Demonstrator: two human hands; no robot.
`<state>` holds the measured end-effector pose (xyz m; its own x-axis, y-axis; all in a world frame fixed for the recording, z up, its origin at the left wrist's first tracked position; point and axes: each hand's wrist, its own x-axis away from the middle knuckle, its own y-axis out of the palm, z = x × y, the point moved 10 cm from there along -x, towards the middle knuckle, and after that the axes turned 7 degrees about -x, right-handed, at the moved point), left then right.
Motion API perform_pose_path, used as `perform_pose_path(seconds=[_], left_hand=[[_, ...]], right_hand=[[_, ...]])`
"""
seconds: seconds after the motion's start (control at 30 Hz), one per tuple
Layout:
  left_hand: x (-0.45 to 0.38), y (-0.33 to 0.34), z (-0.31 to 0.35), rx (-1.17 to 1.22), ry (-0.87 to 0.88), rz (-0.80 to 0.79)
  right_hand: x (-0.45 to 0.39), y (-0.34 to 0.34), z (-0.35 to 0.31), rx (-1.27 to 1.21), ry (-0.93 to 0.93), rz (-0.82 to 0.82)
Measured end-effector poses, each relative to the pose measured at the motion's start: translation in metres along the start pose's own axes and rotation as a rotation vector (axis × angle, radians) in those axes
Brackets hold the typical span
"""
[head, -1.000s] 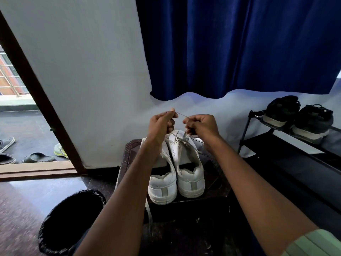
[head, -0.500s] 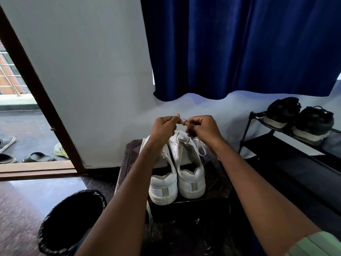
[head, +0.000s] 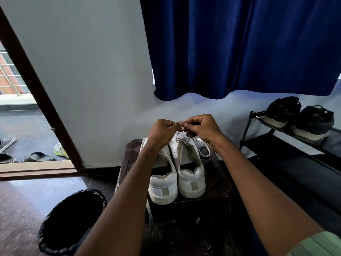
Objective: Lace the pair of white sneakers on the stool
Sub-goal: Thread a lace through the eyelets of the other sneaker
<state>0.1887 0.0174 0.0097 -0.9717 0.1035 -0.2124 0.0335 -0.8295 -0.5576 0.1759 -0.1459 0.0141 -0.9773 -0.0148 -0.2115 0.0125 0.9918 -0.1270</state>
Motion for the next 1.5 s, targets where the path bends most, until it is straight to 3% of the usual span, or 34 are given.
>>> perform_pose_path(seconds=[0.13, 0.27, 0.37, 0.53, 0.63, 0.73, 0.93, 1.23, 1.5], left_hand=[[0.001, -0.005, -0.005, -0.038, -0.018, -0.003], [0.000, -0.003, 0.001, -0.099, 0.073, 0.010], [0.001, -0.002, 0.005, -0.105, 0.097, 0.002], [0.008, 0.012, -0.003, -0.156, -0.059, -0.206], [0.019, 0.021, -0.012, -0.252, -0.206, -0.326], [0.020, 0.016, -0.018, -0.211, -0.331, -0.291], [0.028, 0.003, -0.025, -0.143, -0.416, -0.278], [0.032, 0.004, -0.026, -0.107, -0.458, -0.310], [0.029, 0.005, -0.030, -0.054, -0.464, -0.294]], right_hand=[[-0.001, -0.015, 0.004, 0.094, -0.004, 0.070], [0.005, 0.003, -0.001, 0.121, -0.007, -0.050], [0.007, 0.008, -0.006, 0.073, -0.023, -0.050], [0.000, -0.012, 0.000, 0.218, -0.025, 0.075], [0.000, -0.014, 0.006, 0.362, -0.001, 0.067], [0.002, -0.006, 0.010, 0.421, 0.010, 0.001], [0.003, 0.008, 0.014, 0.519, 0.014, -0.115], [0.007, 0.015, 0.013, 0.615, -0.038, 0.000], [0.008, 0.017, 0.016, 0.580, -0.016, -0.036]])
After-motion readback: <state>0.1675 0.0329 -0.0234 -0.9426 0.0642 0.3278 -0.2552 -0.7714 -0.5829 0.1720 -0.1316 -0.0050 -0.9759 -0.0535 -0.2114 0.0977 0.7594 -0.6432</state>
